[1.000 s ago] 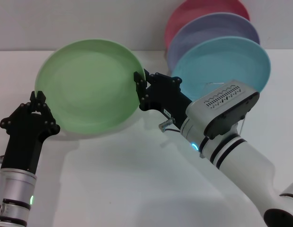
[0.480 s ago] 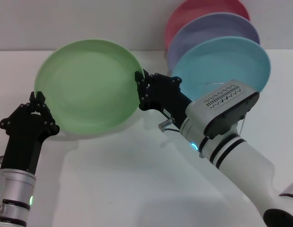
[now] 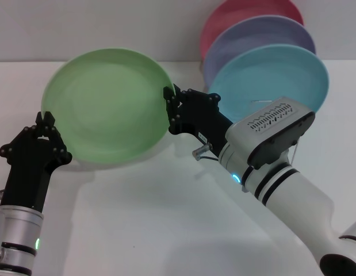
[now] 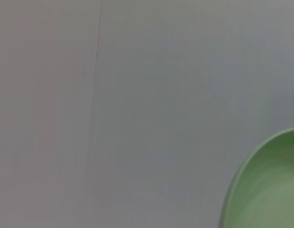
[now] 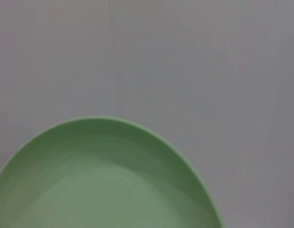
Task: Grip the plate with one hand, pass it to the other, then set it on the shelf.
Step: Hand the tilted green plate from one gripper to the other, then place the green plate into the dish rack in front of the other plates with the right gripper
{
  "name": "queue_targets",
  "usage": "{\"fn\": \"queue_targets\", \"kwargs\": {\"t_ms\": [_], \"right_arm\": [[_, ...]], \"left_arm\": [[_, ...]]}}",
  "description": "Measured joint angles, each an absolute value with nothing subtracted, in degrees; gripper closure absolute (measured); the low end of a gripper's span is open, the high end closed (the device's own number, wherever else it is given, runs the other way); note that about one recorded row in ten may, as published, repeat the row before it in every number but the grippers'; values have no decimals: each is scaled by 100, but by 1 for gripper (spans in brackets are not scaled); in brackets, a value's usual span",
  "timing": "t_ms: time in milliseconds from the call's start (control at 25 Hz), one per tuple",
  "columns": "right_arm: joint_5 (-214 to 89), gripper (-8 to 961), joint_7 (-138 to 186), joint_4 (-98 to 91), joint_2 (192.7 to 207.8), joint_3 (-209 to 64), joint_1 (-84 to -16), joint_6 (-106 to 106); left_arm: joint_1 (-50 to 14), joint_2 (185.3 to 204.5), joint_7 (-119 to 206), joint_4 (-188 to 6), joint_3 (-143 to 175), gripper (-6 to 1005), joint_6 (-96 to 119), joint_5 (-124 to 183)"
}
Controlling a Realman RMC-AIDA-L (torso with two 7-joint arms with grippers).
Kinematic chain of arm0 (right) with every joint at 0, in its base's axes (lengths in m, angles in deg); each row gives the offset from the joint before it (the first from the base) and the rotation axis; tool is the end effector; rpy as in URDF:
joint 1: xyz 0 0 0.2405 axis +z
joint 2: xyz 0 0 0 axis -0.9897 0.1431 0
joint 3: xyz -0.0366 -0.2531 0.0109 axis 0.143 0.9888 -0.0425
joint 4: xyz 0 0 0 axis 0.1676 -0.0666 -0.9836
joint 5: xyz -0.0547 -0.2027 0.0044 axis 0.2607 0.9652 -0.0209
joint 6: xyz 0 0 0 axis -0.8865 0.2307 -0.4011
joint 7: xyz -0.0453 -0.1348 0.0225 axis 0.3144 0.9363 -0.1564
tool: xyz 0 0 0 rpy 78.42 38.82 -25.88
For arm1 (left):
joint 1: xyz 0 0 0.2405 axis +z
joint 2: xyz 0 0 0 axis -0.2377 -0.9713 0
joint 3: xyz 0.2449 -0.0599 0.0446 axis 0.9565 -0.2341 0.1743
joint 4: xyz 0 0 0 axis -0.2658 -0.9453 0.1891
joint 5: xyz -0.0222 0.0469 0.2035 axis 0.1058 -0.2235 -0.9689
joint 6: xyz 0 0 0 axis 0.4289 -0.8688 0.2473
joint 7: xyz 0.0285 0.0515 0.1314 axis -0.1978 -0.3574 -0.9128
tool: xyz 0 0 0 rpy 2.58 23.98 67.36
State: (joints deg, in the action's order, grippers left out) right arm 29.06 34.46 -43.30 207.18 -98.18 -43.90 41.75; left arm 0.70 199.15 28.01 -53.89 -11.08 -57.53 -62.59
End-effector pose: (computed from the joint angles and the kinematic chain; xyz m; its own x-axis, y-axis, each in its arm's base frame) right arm 0.1670 0.3388 -0.1360 0.6913 -0.0687 -0.7193 -0.6146 -0.5794 -0.5353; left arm -0.2783 0.2587 -0.0618 0.6521 -0.1211 0.7484 0.7430 -0.0943 -0.6626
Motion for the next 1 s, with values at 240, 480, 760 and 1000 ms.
{"fn": "queue_targets", "kwargs": {"t_ms": [240,480,760,1000], "right_arm": [[2906,892,3446,-4324,20718,-9819,-4403,4176],[2898,893,3446,-4320,20718,-9878,-4415,4176],[2904,893,3447,-4330,20718,-9891,-4425,4176],[2960,893,3463,-4337,20718,-9888,-4437,4206]], "left_arm": [[69,19914,2828,-5398,-1099,953,-5797,-6304],[95,19890,3034,-5421,-1081,898,-5886,-6317],[175,19875,3247,-5498,-974,650,-6285,-6323],[234,19869,3454,-5606,-967,651,-6490,-6323]]}}
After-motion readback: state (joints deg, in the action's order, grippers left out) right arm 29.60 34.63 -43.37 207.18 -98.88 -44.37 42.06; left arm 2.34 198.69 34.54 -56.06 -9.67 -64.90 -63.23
